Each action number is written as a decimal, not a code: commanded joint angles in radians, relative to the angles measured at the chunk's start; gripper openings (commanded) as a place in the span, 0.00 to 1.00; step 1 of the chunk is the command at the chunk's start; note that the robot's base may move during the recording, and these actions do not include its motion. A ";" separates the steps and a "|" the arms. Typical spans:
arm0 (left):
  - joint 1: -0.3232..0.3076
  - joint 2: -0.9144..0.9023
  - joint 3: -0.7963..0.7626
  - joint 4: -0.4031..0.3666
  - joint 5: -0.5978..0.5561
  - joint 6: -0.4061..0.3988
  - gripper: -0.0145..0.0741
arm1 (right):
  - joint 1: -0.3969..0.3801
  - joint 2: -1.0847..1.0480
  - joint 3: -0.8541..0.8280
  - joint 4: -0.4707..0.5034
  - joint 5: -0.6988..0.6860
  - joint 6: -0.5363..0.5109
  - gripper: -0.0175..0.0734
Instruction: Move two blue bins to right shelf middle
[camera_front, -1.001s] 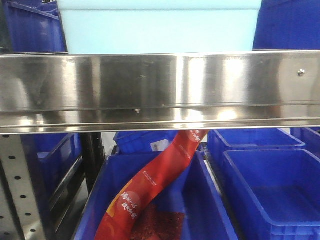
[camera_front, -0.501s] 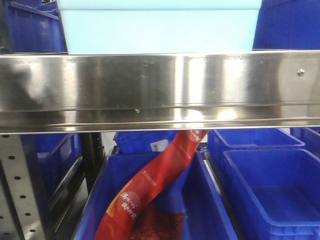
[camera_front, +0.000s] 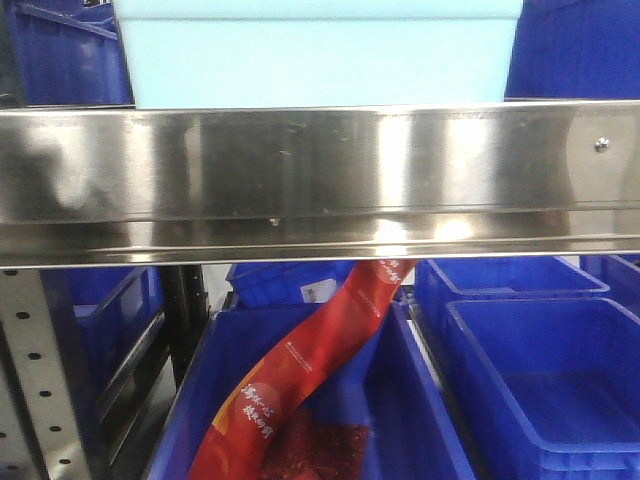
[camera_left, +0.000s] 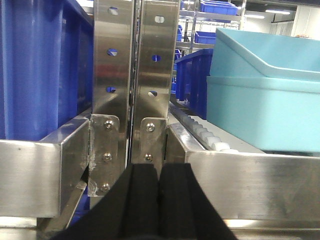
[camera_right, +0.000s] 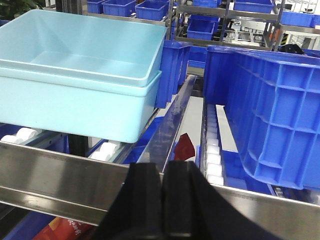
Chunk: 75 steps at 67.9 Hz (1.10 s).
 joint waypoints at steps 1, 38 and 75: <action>0.004 -0.006 -0.001 -0.006 -0.023 0.003 0.04 | -0.002 -0.006 0.002 -0.006 -0.022 -0.003 0.01; 0.004 -0.006 -0.001 -0.006 -0.023 0.003 0.04 | -0.176 -0.006 0.022 0.180 -0.052 -0.155 0.01; 0.004 -0.006 -0.001 -0.006 -0.023 0.003 0.04 | -0.387 -0.152 0.427 0.324 -0.421 -0.224 0.01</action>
